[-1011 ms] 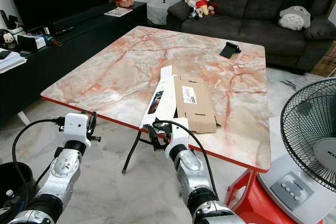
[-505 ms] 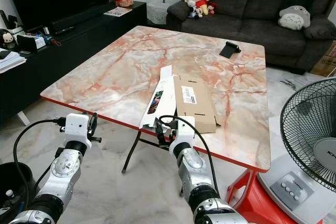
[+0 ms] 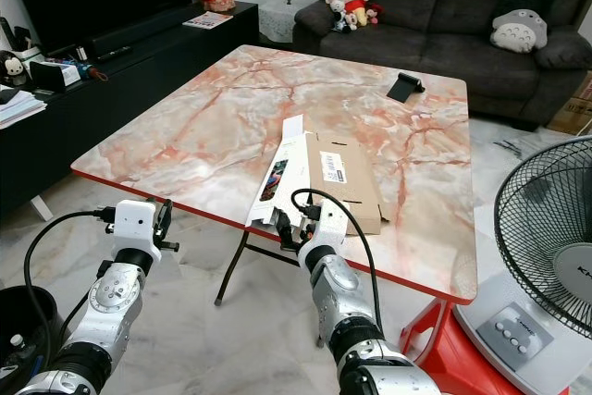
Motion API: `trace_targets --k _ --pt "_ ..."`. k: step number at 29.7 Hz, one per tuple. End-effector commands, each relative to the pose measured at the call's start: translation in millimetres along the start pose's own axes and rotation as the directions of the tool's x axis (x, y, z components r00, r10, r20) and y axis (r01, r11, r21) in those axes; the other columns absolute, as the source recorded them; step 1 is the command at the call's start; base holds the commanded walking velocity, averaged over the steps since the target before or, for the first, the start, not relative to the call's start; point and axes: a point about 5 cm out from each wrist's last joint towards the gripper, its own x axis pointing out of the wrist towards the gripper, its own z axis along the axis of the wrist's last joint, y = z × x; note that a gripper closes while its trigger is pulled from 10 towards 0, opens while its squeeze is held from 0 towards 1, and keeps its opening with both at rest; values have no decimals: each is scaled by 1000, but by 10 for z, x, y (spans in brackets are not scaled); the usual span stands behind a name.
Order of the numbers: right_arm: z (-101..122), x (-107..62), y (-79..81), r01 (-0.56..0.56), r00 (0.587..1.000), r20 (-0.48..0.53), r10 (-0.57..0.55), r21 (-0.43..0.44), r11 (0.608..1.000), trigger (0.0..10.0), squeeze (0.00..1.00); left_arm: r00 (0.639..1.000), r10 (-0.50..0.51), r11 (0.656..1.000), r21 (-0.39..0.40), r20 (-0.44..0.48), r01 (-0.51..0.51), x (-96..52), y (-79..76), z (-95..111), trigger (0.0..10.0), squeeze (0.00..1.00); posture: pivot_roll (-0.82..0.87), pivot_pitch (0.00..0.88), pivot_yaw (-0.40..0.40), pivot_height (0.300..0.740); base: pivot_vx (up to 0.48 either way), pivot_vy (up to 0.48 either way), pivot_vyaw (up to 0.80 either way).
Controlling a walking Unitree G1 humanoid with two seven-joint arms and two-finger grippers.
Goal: Picking trash to rubbish bin
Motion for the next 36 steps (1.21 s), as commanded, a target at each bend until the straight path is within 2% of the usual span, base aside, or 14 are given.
trace_targets --k 1,13,20,31,36 --pt "54 36 52 -15 1000 2 15 0 1000 10000 0 1000 -16 1000 0 -15 16 12 -16 -5 10000 0 43 0 -21 740 0 0 0" --pt "2 50 136 -33 999 -15 33 9 999 10000 0 1000 -23 1000 -10 -5 23 35 -29 32 10000 0 65 0 -18 740 0 0 0" --pt "-21 46 130 -9 1000 -19 8 -3 1000 10000 0 999 -35 999 0 -4 35 29 -21 35 10000 0 68 0 -10 740 0 0 0" --pt "-27 57 148 -4 1000 -27 5 24 1000 10000 0 999 -44 999 0 -8 44 18 -42 30 10000 0 79 0 -10 740 0 0 0" --pt "-8 77 197 -16 1000 -20 18 75 997 10000 0 999 -48 999 -3 -7 48 20 -56 33 10000 0 80 0 -9 740 0 0 0"
